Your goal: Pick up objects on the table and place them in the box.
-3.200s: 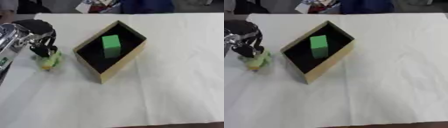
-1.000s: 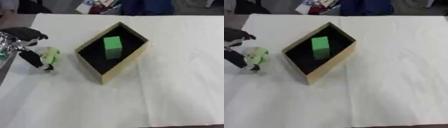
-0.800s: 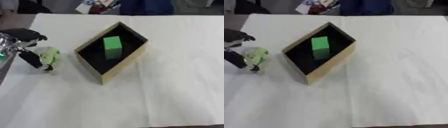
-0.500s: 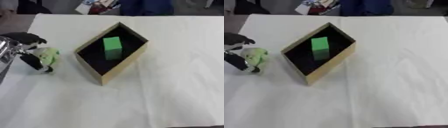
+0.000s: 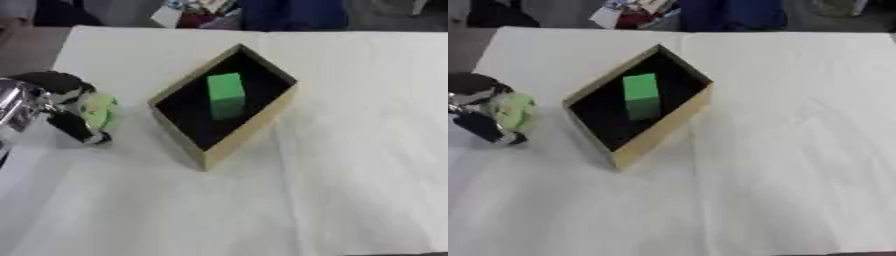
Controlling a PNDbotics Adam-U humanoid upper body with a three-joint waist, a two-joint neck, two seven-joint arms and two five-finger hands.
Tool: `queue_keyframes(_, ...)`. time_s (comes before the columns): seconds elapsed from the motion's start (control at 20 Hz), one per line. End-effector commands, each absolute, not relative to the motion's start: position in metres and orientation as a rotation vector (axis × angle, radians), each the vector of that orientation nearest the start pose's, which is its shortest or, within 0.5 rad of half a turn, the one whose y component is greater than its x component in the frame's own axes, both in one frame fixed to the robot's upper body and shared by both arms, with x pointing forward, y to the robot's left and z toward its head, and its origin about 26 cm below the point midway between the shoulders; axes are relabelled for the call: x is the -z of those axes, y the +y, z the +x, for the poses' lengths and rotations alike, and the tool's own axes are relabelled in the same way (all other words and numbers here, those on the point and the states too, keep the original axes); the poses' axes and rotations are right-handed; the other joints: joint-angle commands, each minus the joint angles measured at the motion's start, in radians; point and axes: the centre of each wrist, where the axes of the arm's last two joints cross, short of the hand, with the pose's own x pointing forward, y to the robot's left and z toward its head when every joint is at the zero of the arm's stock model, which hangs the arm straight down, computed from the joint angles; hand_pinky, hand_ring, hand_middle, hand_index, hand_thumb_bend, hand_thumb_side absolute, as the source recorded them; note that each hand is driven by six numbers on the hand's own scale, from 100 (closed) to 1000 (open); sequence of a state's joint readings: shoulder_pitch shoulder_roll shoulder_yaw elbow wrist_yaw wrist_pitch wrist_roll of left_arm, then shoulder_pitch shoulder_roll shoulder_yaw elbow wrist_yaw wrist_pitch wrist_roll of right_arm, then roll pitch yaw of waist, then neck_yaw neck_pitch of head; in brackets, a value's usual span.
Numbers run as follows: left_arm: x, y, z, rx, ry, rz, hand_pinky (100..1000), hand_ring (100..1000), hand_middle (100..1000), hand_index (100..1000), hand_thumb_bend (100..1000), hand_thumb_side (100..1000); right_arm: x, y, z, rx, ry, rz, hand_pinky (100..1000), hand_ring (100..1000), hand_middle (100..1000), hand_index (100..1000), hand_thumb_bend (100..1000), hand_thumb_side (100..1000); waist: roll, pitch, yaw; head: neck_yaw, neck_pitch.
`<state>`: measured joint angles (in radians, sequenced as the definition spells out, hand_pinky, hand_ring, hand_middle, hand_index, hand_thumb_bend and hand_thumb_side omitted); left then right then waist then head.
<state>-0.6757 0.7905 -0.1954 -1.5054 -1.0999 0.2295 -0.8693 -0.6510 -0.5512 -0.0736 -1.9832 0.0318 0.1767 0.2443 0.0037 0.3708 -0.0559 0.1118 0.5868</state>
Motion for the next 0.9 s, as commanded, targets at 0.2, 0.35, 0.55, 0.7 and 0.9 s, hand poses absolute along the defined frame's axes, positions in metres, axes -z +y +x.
queue_keyframes(0.2, -0.2663, 0.3318, 0.3866, 1.457, -0.725, 1.212, 893, 871, 842, 951, 429, 588, -0.3396, -0.2741, 0.2996, -0.786, -2.365, -0.372, 952, 959, 629, 914, 419, 983, -0.001, -0.018, 0.000, 0.002, -0.016)
queue_keyframes(0.35, -0.2665, 0.3313, 0.3868, 1.462, -0.729, 1.195, 888, 877, 838, 942, 351, 566, -0.3395, -0.2739, 0.2997, -0.785, -2.365, -0.371, 952, 959, 628, 914, 417, 985, -0.002, -0.017, 0.001, 0.002, -0.016)
queue_keyframes(0.55, -0.2675, 0.3312, 0.3869, 1.459, -0.737, 1.173, 887, 887, 831, 929, 115, 503, -0.3394, -0.2737, 0.2998, -0.784, -2.364, -0.370, 952, 959, 628, 914, 420, 987, -0.002, -0.018, 0.001, 0.003, -0.017)
queue_keyframes(0.7, -0.2685, 0.3300, 0.3865, 1.462, -0.745, 1.163, 884, 889, 832, 920, 100, 501, -0.3391, -0.2737, 0.2999, -0.782, -2.363, -0.368, 952, 960, 628, 914, 422, 986, -0.001, -0.019, 0.001, 0.002, -0.019)
queue_keyframes(0.9, -0.2713, 0.3286, 0.3851, 1.457, -0.751, 1.202, 851, 854, 786, 862, 100, 468, -0.3388, -0.2741, 0.2999, -0.775, -2.364, -0.367, 953, 960, 627, 915, 428, 985, -0.001, -0.021, 0.001, 0.001, -0.020)
